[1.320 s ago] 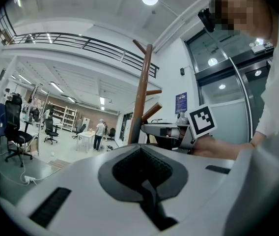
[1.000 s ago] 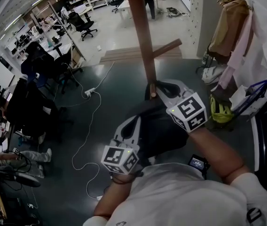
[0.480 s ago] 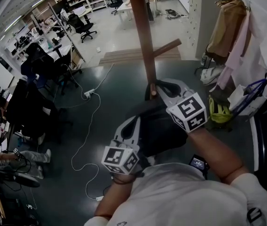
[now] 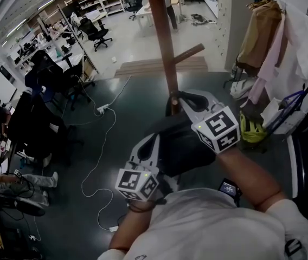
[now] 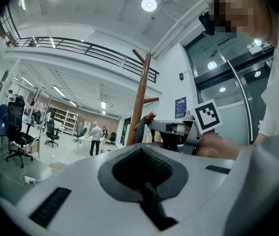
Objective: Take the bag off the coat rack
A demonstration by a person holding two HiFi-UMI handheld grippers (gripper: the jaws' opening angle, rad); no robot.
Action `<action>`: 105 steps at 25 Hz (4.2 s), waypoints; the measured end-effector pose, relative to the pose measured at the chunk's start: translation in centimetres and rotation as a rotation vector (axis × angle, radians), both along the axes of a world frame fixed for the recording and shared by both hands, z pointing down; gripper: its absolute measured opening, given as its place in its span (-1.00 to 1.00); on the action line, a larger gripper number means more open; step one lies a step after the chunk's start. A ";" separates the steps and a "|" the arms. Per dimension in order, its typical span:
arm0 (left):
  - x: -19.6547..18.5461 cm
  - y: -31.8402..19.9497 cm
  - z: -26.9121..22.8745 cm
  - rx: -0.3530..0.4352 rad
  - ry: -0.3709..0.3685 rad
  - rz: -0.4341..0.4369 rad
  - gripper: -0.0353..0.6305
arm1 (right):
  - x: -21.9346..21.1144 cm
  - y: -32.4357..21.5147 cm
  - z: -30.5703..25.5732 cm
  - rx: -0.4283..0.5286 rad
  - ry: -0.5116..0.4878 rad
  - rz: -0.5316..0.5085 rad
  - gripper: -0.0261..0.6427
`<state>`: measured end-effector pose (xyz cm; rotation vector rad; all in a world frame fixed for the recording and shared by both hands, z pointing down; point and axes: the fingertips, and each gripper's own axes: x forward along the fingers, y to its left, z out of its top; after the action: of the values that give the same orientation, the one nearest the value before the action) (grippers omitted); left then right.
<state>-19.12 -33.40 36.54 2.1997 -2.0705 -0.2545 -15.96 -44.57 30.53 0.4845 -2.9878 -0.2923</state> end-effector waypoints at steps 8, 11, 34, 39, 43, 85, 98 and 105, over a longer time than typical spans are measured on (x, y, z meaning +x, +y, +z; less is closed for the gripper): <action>0.7 1.6 -1.1 0.022 -0.010 -0.013 -0.89 | 1.3 2.0 -2.1 0.021 -0.034 -0.018 -0.83; 1.2 2.3 -1.6 0.027 -0.016 -0.013 -0.89 | 1.9 2.7 -2.6 0.009 -0.051 -0.019 -0.84; -0.5 8.2 -2.0 0.027 -0.018 0.049 -0.89 | 3.8 10.5 -0.9 -0.061 -0.123 0.024 -0.85; -2.0 11.5 -2.0 0.019 -0.029 0.089 -0.89 | 3.0 14.5 -0.2 -0.065 -0.152 0.057 -0.85; -2.7 14.1 -2.2 0.006 -0.025 0.130 -0.89 | 2.6 17.5 0.1 -0.094 -0.151 0.085 -0.85; 0.0 24.4 7.2 0.012 -0.053 0.232 -0.89 | 5.9 32.9 15.2 -0.217 -0.122 0.343 -0.85; -0.8 24.4 9.6 -0.042 -0.049 0.254 -0.89 | 4.7 34.2 16.8 -0.222 -0.113 0.365 -0.85; -1.0 24.2 9.5 -0.028 -0.037 0.268 -0.89 | 4.4 34.2 16.7 -0.219 -0.110 0.368 -0.86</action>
<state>-20.16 -9.25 45.99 2.4462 -1.7553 -0.1589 -11.61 -10.37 47.22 1.0296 -2.9023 0.0950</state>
